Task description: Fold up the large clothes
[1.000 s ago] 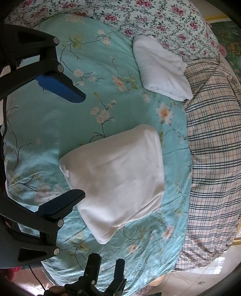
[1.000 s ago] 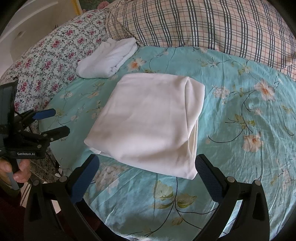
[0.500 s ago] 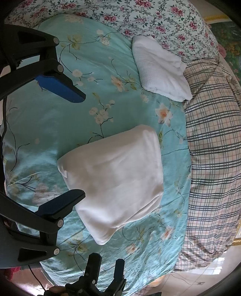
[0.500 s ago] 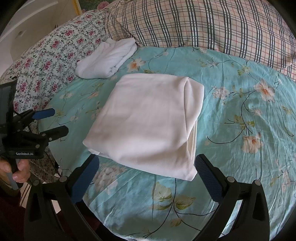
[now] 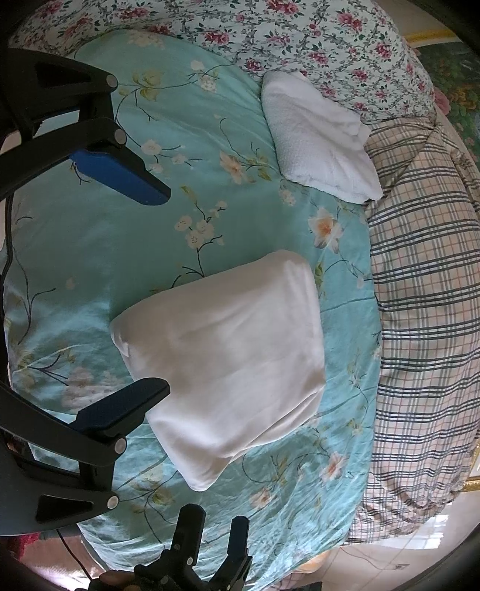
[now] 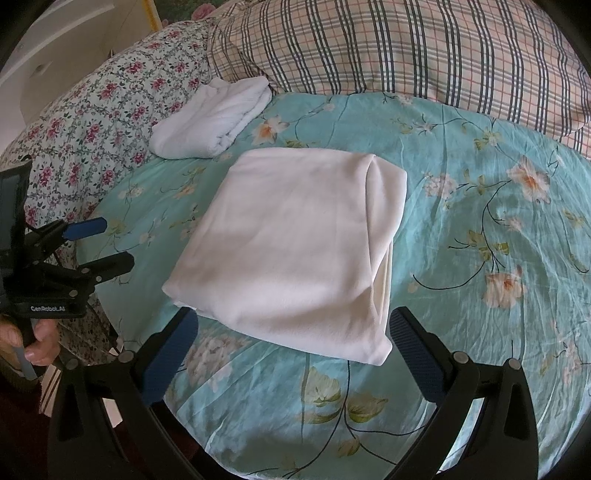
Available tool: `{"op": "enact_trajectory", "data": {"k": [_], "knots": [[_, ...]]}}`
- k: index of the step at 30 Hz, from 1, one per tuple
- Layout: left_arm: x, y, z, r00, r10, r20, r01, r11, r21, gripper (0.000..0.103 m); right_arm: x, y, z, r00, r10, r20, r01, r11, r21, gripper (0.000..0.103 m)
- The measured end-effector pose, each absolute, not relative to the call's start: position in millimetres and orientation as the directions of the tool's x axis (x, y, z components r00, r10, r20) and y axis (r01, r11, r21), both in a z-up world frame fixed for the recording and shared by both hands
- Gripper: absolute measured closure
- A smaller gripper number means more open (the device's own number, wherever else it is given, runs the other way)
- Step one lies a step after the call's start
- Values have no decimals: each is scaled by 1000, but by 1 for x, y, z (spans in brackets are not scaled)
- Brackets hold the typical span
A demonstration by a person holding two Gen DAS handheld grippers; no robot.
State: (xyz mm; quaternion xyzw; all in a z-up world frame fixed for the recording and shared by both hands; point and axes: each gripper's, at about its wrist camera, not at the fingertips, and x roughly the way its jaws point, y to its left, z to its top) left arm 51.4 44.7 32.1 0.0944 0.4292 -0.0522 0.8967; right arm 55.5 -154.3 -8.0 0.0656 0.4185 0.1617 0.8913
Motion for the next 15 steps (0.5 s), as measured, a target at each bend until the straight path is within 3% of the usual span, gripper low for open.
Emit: {"op": "enact_trajectory", "data": {"k": [15], "knots": [[66,46,33,628,-22,-778,163,981,104,8,74,-160,-15,589,345,-731,-224,938,263,0]]}}
